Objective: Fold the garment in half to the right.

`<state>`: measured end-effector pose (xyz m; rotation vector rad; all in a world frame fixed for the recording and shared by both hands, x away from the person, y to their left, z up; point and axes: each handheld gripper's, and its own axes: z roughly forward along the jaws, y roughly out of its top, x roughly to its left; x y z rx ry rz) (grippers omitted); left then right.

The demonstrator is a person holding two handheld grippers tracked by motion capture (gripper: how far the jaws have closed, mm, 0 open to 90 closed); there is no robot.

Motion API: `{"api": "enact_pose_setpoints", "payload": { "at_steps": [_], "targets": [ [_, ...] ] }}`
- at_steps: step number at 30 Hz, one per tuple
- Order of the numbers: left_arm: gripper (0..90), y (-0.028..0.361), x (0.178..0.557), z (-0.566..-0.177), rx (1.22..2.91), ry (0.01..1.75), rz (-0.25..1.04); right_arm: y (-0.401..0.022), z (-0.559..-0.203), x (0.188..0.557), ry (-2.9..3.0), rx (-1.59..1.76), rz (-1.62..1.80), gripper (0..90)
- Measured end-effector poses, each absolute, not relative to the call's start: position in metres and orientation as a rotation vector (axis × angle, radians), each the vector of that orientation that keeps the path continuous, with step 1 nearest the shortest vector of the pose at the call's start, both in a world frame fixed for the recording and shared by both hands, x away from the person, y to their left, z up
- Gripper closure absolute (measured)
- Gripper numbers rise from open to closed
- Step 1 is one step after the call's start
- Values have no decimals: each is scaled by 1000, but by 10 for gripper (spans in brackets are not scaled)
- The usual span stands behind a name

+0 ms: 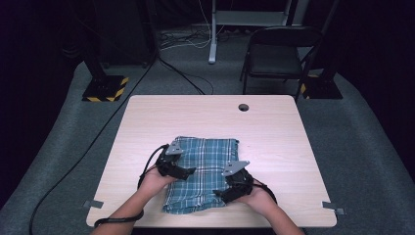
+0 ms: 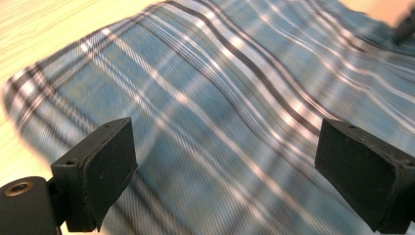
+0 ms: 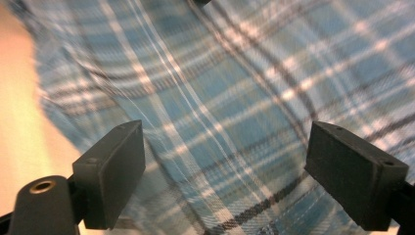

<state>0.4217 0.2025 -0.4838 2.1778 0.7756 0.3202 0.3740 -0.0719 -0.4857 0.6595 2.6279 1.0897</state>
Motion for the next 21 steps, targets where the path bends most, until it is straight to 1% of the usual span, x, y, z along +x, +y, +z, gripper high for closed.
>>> {"api": "enact_pose_setpoints", "payload": {
  "at_steps": [4, 8, 12, 17, 21],
  "targets": [
    [78, 213, 405, -489, 2206, 753, 311, -73, -481, 377, 2601, 670, 1144, 137],
    [76, 213, 399, -500, 2270, 722, 353, -67, -494, 383, 2642, 682, 1057, 138],
    [70, 210, 398, -504, 2280, 717, 365, -63, -504, 385, 2665, 651, 998, 116],
    [67, 208, 398, -510, 2278, 705, 366, -64, -493, 387, 2658, 653, 1026, 141],
    [66, 210, 399, -511, 2269, 702, 355, -61, -476, 390, 2591, 667, 1144, 139]
  ]
}}
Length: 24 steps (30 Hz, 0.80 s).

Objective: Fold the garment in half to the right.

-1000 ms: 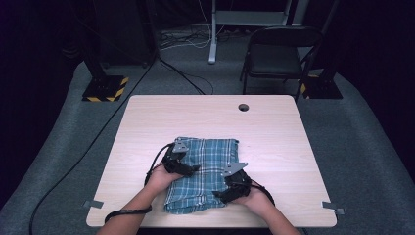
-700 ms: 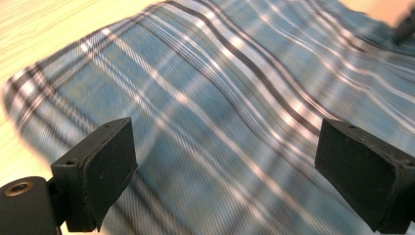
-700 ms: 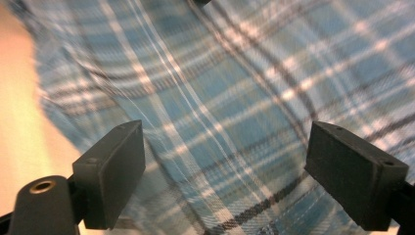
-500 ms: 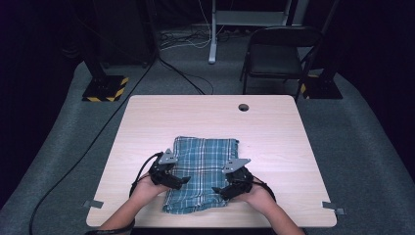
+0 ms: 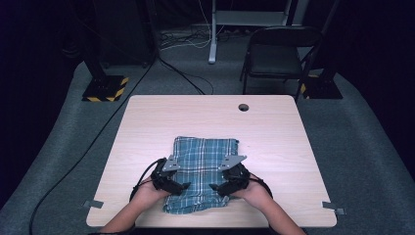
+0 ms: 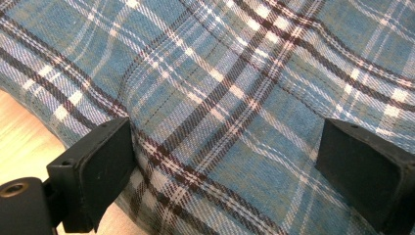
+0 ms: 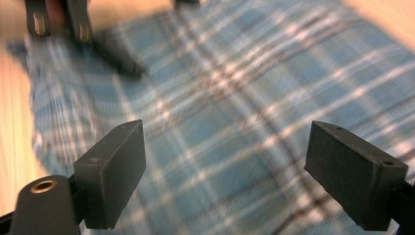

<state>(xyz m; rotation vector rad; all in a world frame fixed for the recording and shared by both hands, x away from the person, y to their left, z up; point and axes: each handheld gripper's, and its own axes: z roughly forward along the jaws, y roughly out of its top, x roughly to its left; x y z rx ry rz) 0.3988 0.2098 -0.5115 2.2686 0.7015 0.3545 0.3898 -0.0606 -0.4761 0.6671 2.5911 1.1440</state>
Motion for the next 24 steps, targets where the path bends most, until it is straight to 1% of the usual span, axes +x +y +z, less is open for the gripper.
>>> {"api": "enact_pose_setpoints", "payload": {
  "at_steps": [3, 10, 16, 21, 24],
  "targets": [
    [66, 210, 398, -511, 2268, 703, 359, -56, -471, 398, 2573, 705, 1158, 138],
    [65, 210, 398, -512, 2260, 702, 361, -40, -473, 420, 2563, 733, 1098, 139],
    [65, 211, 397, -513, 2256, 697, 361, -33, -483, 434, 2566, 790, 1058, 139],
    [64, 211, 397, -513, 2259, 692, 364, -34, -499, 440, 2594, 788, 972, 130],
    [63, 210, 397, -513, 2260, 691, 364, -37, -503, 440, 2593, 801, 1005, 129]
  ]
}}
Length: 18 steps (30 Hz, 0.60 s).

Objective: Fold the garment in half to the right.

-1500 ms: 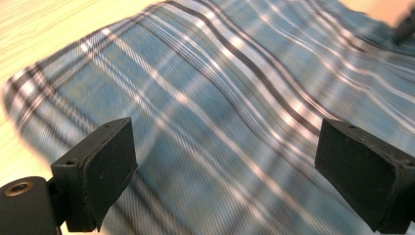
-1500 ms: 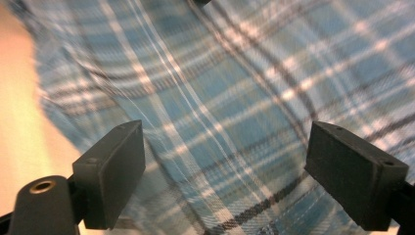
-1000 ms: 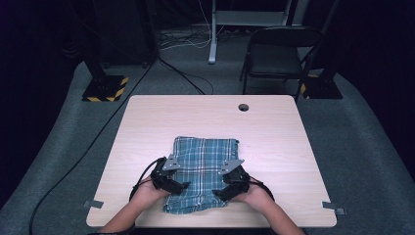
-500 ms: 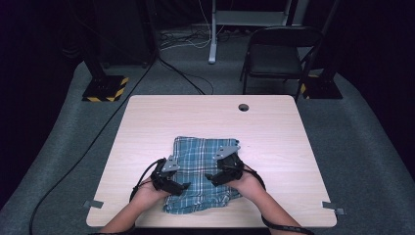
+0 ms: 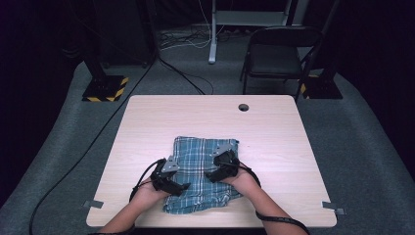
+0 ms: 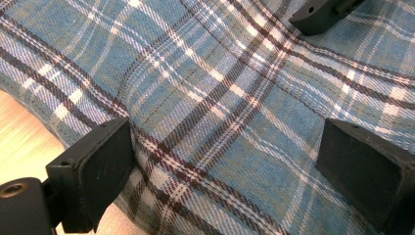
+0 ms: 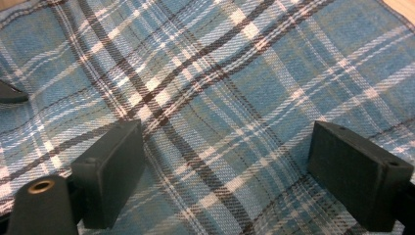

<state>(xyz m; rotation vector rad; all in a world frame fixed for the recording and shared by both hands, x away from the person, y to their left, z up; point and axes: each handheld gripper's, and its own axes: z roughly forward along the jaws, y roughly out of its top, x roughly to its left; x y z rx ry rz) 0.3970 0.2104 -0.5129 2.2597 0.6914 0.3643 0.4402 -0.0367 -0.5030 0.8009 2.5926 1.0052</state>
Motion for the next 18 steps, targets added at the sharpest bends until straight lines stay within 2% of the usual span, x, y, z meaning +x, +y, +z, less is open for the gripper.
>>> {"api": "enact_pose_setpoints", "payload": {
  "at_steps": [9, 18],
  "targets": [
    [64, 211, 397, -513, 2258, 695, 363, -41, -490, 438, 2600, 817, 988, 142],
    [63, 211, 397, -513, 2256, 694, 362, -52, -473, 405, 2669, 605, 992, 144]
  ]
}}
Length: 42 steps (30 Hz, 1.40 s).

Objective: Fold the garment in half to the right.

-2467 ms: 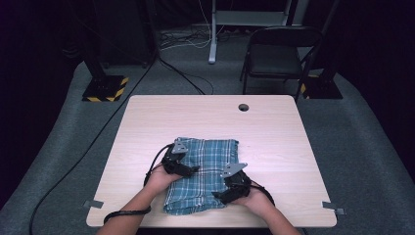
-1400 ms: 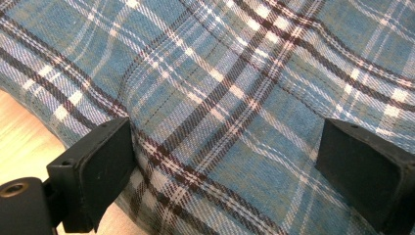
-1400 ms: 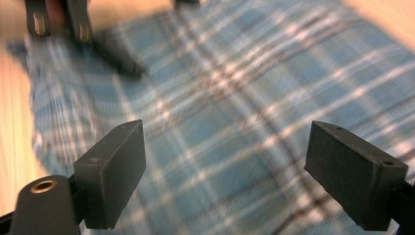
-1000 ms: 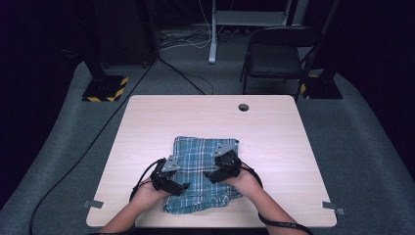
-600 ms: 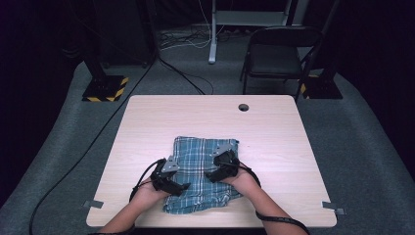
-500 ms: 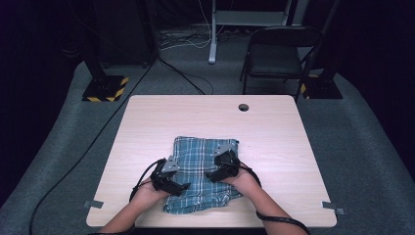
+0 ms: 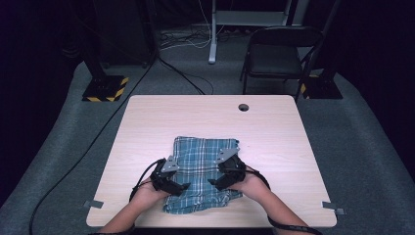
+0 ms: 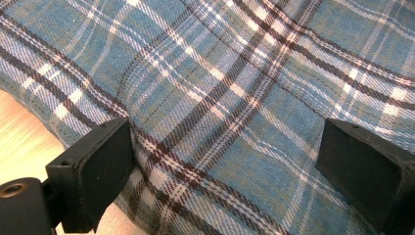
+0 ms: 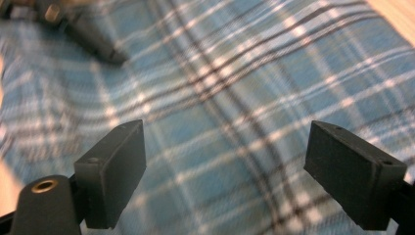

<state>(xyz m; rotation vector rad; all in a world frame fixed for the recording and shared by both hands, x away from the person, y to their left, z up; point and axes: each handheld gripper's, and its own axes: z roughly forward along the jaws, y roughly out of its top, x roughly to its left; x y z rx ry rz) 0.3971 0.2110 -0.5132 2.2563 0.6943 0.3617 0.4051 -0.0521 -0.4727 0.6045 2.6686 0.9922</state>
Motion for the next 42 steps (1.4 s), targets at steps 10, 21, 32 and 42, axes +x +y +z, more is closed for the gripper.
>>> {"api": "enact_pose_setpoints", "payload": {
  "at_steps": [10, 21, 32, 42],
  "targets": [
    [61, 210, 397, -513, 2259, 696, 366, -70, -502, 396, 2720, 678, 1001, 138],
    [61, 212, 397, -514, 2250, 689, 357, -77, -479, 388, 2681, 654, 1136, 152],
    [59, 211, 397, -514, 2252, 692, 356, -80, -501, 386, 2803, 557, 1030, 144],
    [58, 210, 396, -510, 2268, 708, 357, -79, -509, 384, 2776, 547, 1037, 151]
  ]
}}
